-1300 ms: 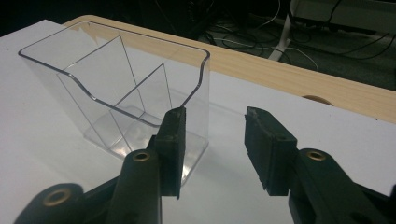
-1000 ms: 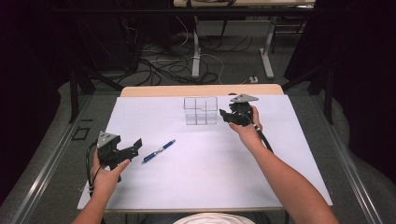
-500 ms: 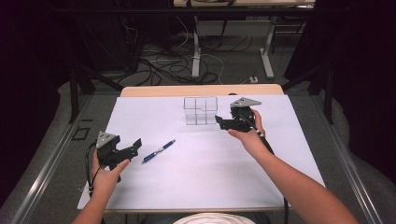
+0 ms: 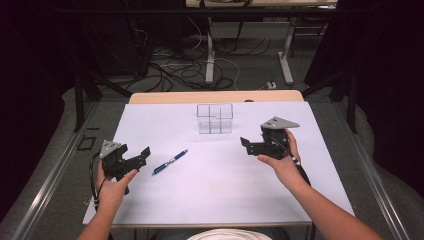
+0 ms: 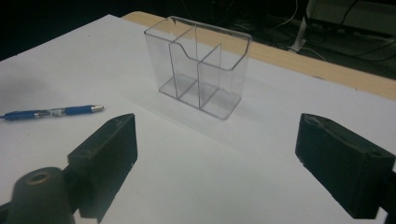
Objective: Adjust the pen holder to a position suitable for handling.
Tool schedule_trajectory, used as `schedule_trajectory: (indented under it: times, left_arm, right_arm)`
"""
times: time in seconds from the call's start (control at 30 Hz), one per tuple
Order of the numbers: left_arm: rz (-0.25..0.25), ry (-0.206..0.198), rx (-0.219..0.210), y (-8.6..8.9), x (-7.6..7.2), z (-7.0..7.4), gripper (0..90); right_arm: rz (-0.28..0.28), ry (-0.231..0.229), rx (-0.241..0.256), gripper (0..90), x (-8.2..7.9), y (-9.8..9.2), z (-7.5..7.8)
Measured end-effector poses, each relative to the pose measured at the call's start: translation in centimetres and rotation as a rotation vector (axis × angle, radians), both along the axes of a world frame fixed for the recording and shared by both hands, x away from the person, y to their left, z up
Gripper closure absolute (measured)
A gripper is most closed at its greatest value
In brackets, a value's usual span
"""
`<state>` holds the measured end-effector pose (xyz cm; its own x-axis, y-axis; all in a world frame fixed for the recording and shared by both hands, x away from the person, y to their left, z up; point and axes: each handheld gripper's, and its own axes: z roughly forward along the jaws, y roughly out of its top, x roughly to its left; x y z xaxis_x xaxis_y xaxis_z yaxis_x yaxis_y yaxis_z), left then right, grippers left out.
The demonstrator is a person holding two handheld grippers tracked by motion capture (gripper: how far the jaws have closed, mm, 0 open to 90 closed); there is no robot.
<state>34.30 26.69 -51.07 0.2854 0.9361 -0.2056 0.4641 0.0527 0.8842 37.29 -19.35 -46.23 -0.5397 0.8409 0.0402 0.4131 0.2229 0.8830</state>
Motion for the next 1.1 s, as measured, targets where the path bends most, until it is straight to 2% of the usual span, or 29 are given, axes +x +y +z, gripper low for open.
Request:
schedule_trajectory:
  times: [0.17, 0.27, 0.4, 0.5, 0.57, 0.83, 1.1]
  left_arm:
    - [0.002, -0.005, -0.007, 0.0, -0.1, 0.2, 8.7]
    - [-0.004, -0.017, -0.004, -0.2, -0.2, 0.5, 8.7]
    - [-0.02, -0.029, 0.008, -0.6, -0.3, 0.9, 8.7]
    - [-0.041, -0.031, 0.019, -1.0, -0.3, 0.9, 8.8]
    - [-0.046, -0.03, 0.036, -1.2, -0.2, 0.9, 9.3]
    - [-0.048, -0.043, 0.059, -1.7, -0.3, 1.4, 14.5]
    - [-0.054, -0.015, 0.101, -2.1, 0.2, 1.7, 16.1]
  right_arm:
    - [-0.042, 0.013, 0.013, 0.7, -2.2, -1.9, -1.4]
    - [-0.055, 0.021, 0.011, 0.0, -2.7, -2.3, -1.9]
    - [-0.062, 0.035, -0.004, 0.0, -3.3, -2.9, -3.2]
    - [-0.07, 0.049, 0.001, 0.0, -3.4, -3.3, -3.8]
    - [-0.083, 0.038, -0.002, 0.0, -3.4, -3.6, -4.0]
    - [-0.109, 0.04, 0.003, 0.0, -3.0, -4.2, -4.7]
    - [-0.125, 0.049, 0.0, 0.0, -2.9, -4.7, -4.9]
